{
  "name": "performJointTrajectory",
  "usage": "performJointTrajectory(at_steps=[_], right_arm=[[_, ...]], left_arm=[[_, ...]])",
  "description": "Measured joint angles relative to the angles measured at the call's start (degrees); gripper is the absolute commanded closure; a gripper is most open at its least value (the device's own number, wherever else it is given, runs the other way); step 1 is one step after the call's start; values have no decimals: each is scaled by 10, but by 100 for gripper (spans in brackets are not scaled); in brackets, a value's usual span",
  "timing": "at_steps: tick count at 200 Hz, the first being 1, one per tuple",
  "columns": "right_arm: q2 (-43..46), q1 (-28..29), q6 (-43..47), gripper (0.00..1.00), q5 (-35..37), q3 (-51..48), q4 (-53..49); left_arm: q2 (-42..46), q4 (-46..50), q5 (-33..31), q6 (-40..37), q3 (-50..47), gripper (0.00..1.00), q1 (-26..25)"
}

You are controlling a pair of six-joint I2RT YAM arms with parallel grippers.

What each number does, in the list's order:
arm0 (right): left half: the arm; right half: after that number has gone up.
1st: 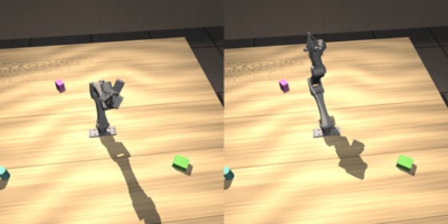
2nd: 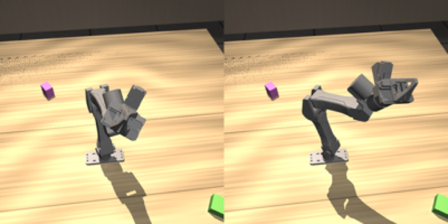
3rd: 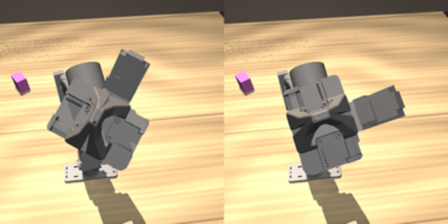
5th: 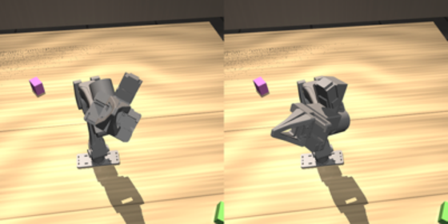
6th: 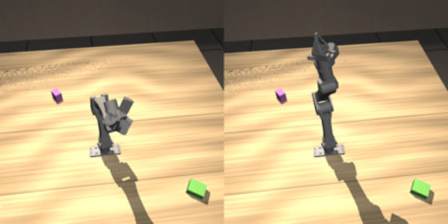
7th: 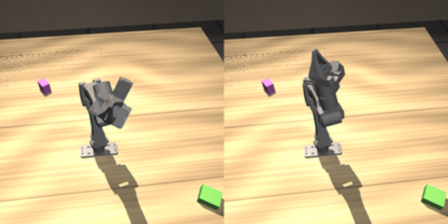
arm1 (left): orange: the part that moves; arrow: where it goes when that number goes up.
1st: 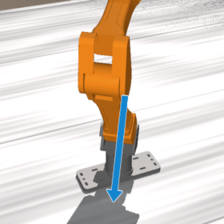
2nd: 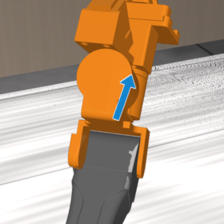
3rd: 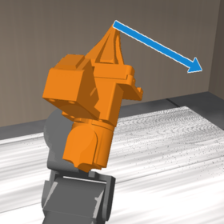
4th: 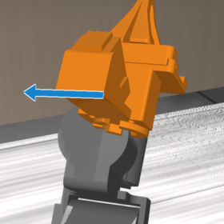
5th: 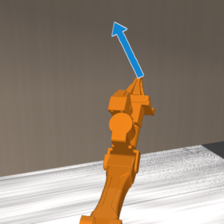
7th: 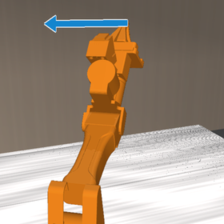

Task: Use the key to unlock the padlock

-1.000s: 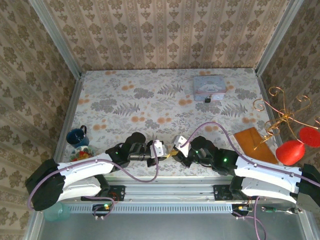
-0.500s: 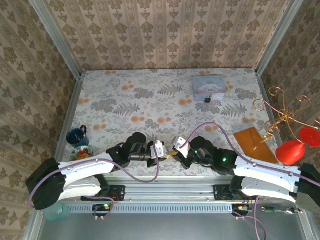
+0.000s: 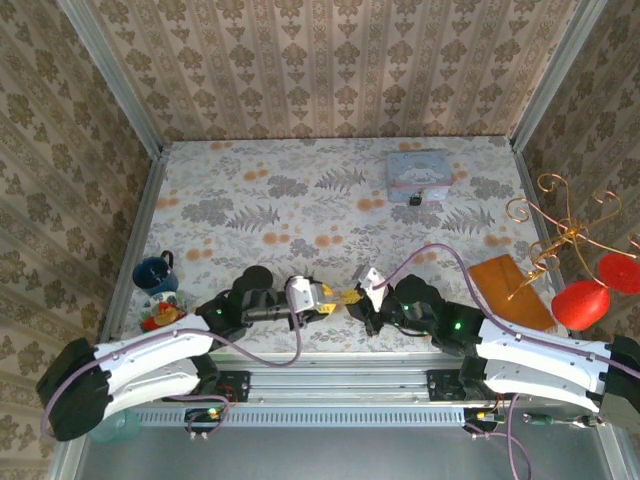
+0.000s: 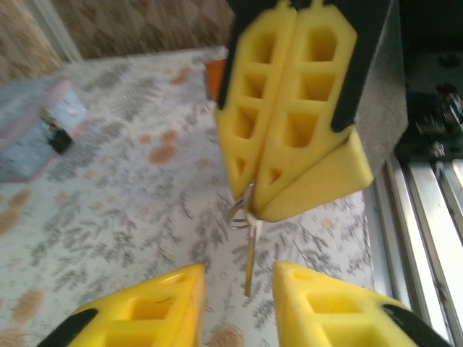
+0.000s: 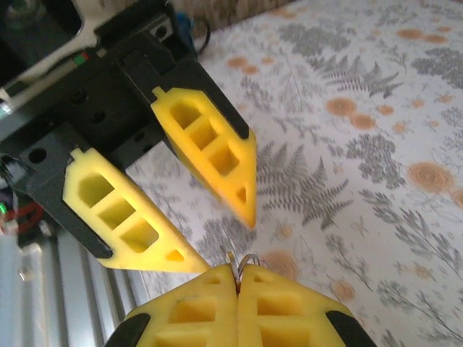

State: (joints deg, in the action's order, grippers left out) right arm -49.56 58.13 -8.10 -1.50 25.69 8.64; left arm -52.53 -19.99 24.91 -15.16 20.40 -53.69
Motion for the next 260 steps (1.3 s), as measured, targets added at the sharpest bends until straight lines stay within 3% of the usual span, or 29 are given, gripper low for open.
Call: performJointTrajectory(at_steps=[28, 68, 150, 260], right_arm=[[-2, 0, -56, 100, 0, -8, 81], [-8, 0, -100, 100, -4, -24, 187], [-14, 0, -118, 100, -31, -71, 274], [-38, 0, -118, 100, -52, -72, 311]], left_arm=[[56, -55, 14, 35, -41, 61, 26], [69, -96, 31, 66, -52, 60, 28], [94, -163, 59, 124, -75, 55, 43], [73, -182, 99, 157, -75, 83, 47]])
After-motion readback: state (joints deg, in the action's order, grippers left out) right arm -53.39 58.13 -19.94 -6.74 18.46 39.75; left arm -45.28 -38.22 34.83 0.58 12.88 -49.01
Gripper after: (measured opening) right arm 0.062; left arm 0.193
